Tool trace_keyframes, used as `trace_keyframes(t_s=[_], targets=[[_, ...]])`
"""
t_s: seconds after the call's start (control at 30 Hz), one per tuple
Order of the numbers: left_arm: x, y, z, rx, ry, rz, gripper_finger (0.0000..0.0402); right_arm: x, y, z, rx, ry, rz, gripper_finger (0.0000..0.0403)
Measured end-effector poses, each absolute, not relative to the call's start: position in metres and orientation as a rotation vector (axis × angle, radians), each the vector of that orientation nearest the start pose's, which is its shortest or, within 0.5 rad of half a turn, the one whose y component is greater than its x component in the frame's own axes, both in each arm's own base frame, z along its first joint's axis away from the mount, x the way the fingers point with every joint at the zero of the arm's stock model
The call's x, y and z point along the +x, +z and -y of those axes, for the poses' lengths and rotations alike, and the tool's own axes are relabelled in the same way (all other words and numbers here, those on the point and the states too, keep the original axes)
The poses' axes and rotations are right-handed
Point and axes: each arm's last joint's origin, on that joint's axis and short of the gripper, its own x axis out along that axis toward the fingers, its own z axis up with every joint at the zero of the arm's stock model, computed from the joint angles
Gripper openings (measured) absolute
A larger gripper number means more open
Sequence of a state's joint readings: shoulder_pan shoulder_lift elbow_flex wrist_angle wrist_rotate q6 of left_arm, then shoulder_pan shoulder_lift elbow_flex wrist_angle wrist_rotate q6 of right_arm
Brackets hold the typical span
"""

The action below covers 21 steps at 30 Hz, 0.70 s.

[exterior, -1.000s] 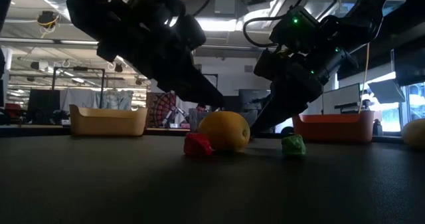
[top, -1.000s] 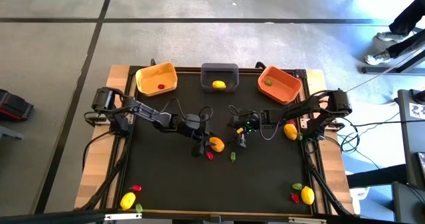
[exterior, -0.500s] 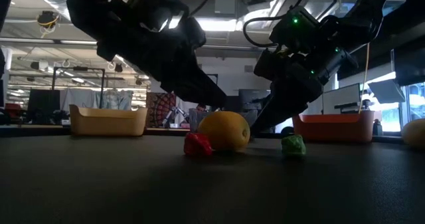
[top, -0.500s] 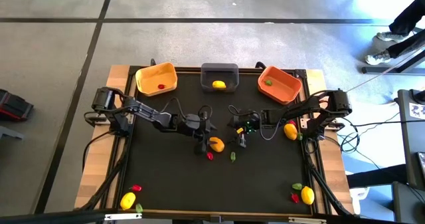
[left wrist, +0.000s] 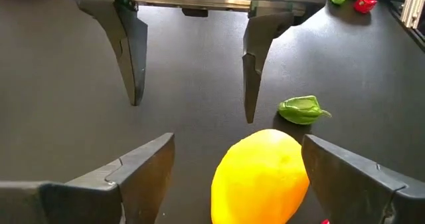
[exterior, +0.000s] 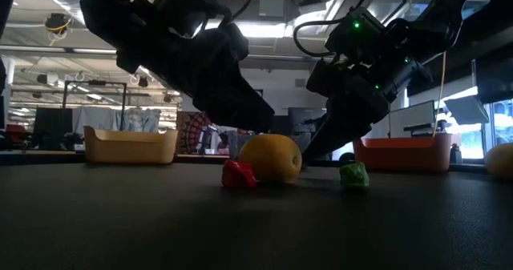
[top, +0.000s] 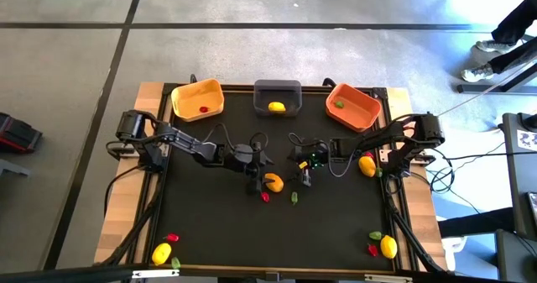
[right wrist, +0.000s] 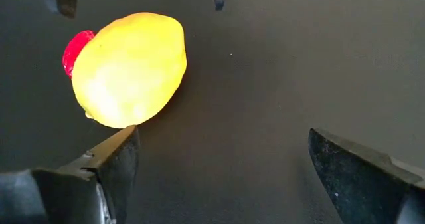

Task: Sort produce into baskets
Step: Put the yellow lemon into the black bin

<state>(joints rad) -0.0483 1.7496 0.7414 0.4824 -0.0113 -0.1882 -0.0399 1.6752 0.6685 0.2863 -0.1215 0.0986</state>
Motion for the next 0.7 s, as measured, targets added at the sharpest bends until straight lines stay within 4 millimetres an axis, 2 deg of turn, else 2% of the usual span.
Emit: trace_keyframes(t_s=[0.2,0.5,0.7], targets=[[0.331,0.139,0.020,-0.149,-0.096,-0.541,0.0322,0.302,0.127,0.009,0.152,0.041,-0.721,0.0372],[0.329,0.135,0.015,-0.074,-0.076,-0.580,0.0322,0.302,0.128,0.009,0.152,0.041,-0.720,0.0372],[0.332,0.117,0.015,-0.085,-0.087,-0.620,0.0322,0.302,0.128,0.009,0.151,0.041,-0.719,0.0372]])
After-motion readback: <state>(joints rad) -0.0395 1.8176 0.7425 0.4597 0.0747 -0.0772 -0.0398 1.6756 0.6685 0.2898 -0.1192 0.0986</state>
